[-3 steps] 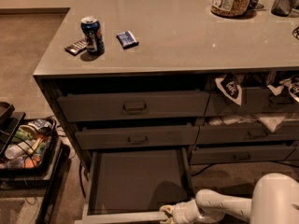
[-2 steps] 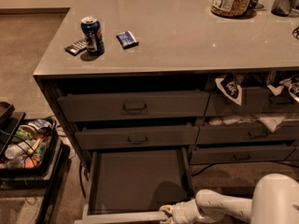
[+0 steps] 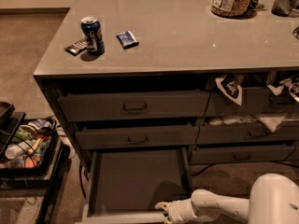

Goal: Open bottom drawer

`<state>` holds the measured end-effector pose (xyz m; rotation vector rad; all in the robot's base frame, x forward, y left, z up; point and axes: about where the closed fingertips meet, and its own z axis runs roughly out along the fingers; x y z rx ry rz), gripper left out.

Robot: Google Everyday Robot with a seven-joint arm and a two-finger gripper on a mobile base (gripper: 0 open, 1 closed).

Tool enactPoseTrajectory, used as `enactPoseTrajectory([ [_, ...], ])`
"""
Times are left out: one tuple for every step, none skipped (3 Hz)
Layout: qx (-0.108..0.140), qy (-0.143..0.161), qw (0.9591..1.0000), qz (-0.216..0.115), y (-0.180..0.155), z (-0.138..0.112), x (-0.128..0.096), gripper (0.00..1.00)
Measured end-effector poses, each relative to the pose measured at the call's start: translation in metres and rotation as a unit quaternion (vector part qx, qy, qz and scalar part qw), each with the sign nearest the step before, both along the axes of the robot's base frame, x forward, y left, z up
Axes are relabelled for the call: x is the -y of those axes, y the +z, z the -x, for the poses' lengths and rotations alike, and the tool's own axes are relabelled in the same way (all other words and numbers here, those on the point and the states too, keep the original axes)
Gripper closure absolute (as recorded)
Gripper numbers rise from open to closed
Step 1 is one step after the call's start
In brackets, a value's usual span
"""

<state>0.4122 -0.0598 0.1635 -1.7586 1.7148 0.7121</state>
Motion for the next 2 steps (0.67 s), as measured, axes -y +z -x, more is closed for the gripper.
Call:
enactPoseTrajectory([
  [0.016,-0.030,0.9994,0.004,-0.0073,-0.0151,0.0017,0.00],
  [0.016,-0.030,0.9994,0.004,-0.0073,-0.0151,0.0017,0.00],
])
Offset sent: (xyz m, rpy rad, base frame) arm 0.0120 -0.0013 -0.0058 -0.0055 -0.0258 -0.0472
